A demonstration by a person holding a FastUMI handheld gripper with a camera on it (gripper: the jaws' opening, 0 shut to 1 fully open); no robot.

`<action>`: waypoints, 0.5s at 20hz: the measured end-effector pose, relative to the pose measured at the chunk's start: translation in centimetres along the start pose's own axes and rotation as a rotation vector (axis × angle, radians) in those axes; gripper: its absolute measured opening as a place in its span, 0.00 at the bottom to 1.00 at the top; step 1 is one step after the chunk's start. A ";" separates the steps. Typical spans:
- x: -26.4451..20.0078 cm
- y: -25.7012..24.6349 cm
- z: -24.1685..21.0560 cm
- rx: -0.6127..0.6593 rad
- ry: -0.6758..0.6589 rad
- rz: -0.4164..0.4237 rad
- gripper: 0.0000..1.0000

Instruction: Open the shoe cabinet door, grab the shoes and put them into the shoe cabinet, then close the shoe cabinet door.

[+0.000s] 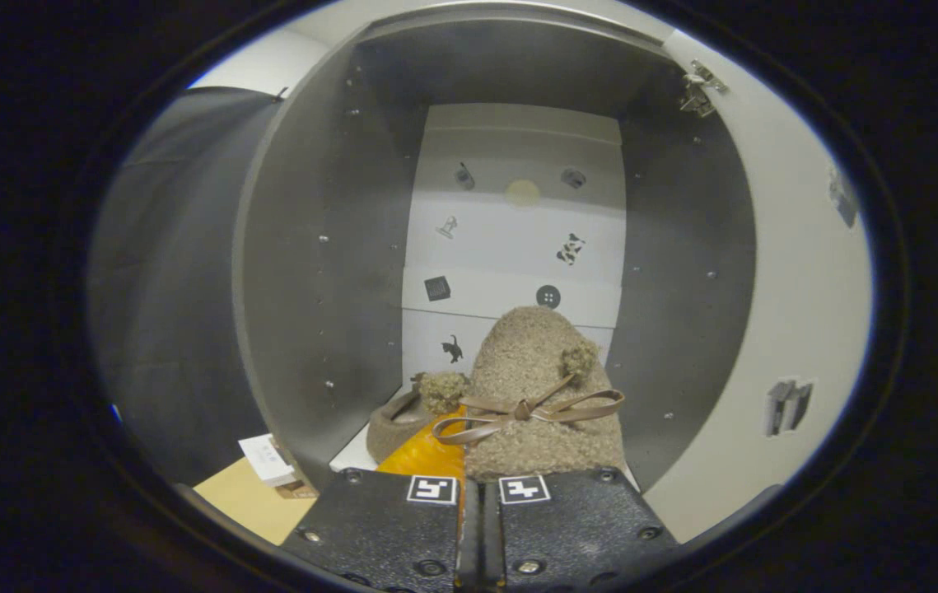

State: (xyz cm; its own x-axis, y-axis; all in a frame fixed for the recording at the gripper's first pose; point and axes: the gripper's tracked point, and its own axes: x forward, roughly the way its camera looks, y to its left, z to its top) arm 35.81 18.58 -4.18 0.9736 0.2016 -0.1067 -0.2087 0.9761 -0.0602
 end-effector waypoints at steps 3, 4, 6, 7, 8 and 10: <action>3.5 -0.6 -0.9 0.002 0.033 0.003 0.06; 4.6 -0.7 -1.4 0.006 0.047 0.005 0.06; 7.1 -1.2 -2.5 0.032 0.080 0.008 0.06; 8.3 -1.7 -3.2 0.044 0.103 0.003 0.06; 9.3 -2.2 -3.8 0.056 0.125 -0.003 0.06; 11.3 -3.2 -4.9 0.084 0.165 -0.020 0.06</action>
State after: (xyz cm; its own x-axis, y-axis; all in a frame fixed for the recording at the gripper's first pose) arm 47.02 17.35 -10.09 0.9477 0.1732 -0.2680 -0.1747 0.9845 0.0184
